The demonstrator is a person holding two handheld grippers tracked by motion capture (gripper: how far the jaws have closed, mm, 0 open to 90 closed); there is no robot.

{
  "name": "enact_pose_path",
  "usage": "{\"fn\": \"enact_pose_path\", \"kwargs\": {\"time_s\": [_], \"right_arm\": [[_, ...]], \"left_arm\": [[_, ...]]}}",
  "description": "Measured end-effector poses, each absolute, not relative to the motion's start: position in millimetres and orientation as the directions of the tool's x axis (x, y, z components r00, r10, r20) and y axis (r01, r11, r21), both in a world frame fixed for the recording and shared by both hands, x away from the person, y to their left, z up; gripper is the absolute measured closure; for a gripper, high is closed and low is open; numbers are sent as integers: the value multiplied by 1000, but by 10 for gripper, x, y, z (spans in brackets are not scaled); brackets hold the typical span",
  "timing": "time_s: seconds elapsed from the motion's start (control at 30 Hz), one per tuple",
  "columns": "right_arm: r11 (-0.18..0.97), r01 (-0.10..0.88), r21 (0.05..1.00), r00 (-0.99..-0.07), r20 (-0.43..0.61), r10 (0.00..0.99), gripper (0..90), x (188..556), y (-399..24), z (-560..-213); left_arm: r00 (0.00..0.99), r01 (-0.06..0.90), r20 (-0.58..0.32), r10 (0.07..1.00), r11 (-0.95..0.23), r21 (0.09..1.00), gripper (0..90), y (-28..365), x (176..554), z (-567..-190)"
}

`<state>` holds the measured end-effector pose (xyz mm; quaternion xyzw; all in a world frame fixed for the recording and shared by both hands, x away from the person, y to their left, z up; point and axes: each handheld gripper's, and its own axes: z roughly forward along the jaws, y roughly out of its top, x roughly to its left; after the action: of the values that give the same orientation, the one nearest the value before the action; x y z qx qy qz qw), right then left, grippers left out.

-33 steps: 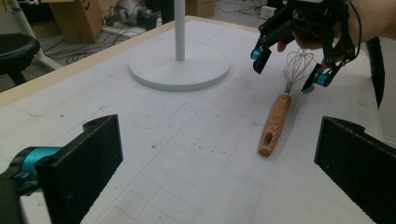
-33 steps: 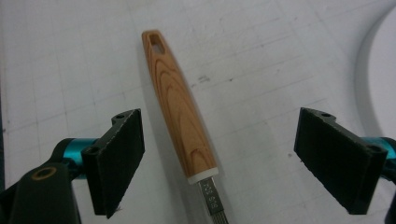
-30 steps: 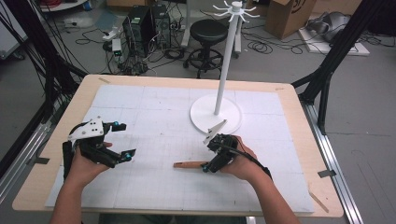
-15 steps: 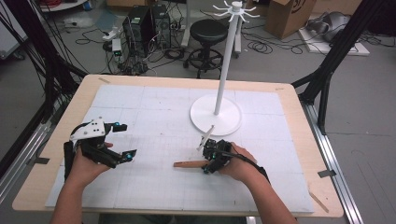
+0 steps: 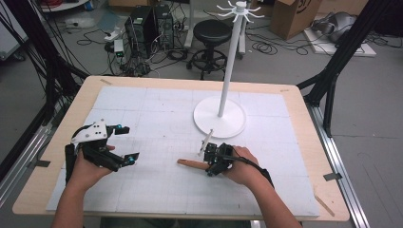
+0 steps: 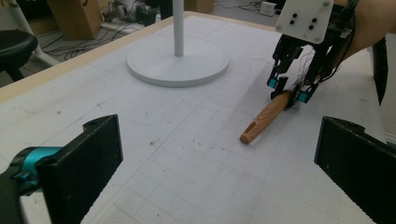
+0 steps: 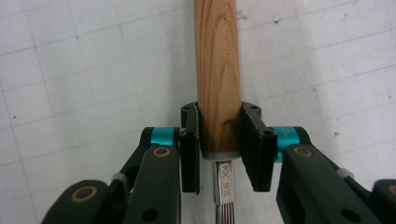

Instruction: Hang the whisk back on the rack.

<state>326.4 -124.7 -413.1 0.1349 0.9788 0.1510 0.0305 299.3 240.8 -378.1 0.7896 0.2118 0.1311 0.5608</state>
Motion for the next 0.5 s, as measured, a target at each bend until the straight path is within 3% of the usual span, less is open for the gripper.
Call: {"fn": "enact_pose_path", "kwargs": {"time_s": [0.5], "right_arm": [[693,326,643,-907,5,422,717,3346,-1689,-3475]], "left_arm": [[873,182,-29,487,-270,945,16,2430,2981,-3759]]}}
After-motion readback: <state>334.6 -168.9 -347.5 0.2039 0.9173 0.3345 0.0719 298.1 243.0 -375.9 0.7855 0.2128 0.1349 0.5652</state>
